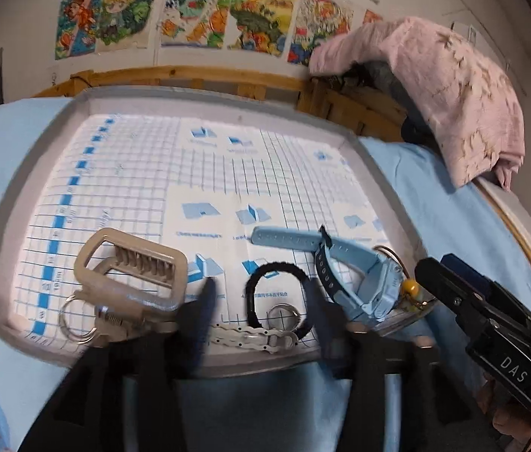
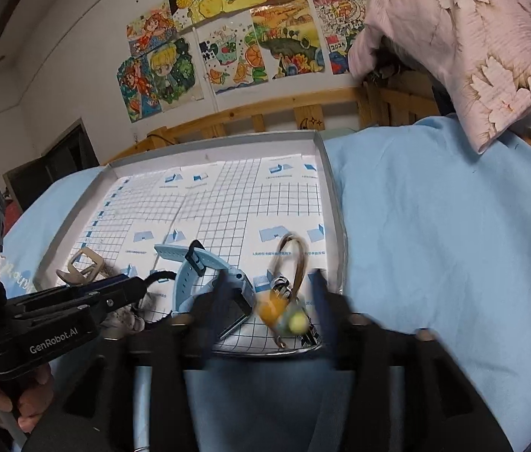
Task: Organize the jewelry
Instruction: 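Carry the ring with the left tool while the right tool carries the hair tie to the tray, then open the left tool over the tray while the right tool releases the hair tie, then withdraw both open tools from the tray toward the remaining items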
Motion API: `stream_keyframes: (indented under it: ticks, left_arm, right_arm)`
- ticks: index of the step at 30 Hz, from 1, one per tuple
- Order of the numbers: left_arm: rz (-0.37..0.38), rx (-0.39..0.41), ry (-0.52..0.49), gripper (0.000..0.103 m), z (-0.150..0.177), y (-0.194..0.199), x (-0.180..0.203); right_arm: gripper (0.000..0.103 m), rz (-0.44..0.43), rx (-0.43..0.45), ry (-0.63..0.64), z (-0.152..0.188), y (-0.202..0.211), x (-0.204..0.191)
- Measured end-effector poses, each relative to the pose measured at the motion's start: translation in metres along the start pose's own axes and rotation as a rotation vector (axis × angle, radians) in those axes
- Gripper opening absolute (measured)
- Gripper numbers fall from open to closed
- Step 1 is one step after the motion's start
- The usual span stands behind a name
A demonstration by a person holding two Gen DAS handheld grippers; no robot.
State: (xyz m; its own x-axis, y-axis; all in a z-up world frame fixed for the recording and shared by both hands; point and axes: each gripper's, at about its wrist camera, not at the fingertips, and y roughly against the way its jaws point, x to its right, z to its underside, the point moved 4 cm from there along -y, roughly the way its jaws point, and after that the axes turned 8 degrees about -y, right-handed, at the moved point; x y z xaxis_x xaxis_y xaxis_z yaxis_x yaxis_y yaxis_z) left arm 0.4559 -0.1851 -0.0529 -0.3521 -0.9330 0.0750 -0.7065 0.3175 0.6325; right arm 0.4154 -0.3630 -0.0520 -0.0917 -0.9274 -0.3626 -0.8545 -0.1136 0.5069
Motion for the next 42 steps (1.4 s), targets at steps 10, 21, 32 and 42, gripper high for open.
stream_keyframes:
  ticks: [10,21,32,42]
  left_arm:
    - [-0.067,0.163,0.019,0.097,0.004,0.072,-0.005]
    - [-0.189,0.366,0.007,0.103,0.039,0.184,-0.009]
    - [-0.252,0.417,-0.023,0.103,0.102,0.267,-0.016]
    - [-0.296,0.428,0.0,0.103,0.157,0.303,-0.025]
  right_arm:
    - [0.068,-0.033,0.128,-0.014,-0.004,0.049,0.01]
    - [0.099,0.029,0.282,0.047,0.024,0.138,-0.008]
    - [0.1,0.045,0.417,0.09,0.066,0.235,-0.04]
    - [0.1,0.062,0.495,0.171,0.108,0.297,-0.069]
